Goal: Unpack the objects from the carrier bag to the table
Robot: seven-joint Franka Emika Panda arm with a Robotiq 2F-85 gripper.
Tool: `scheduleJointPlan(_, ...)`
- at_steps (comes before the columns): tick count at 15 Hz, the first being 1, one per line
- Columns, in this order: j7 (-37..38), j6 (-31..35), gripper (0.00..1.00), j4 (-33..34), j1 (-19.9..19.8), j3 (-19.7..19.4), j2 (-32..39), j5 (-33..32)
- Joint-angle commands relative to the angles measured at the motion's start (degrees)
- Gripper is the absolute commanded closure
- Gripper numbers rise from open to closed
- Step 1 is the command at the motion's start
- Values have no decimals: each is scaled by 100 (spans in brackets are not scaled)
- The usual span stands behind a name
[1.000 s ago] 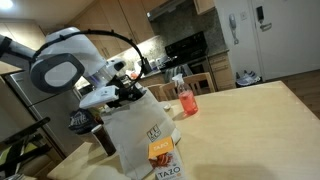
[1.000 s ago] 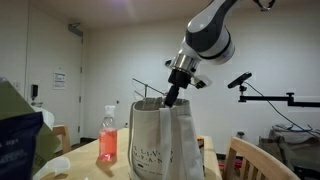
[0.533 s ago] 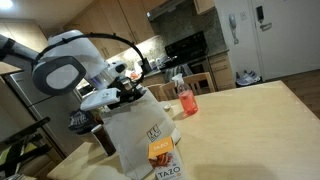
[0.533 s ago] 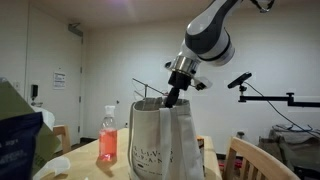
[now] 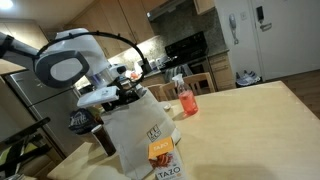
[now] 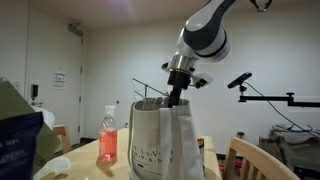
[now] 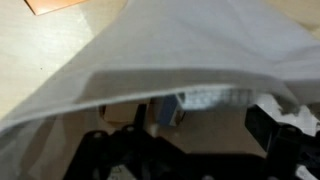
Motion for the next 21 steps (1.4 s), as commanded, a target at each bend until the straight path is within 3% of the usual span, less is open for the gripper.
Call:
scheduleJointPlan(1,502,-911,0,460,-200,92,-57,-554)
scheduleJointPlan(9,1116,-2116,0,1617,-228,108,685,-1052)
scheduleJointPlan(15,1053,-2131,0,2377,-504,127,1485,-1086)
scheduleJointPlan(16,1017,-1913,0,2003,-494,179,1253,-1104)
scheduleJointPlan(21,1006,-1905,0,2057,-542,242,1368,-1098)
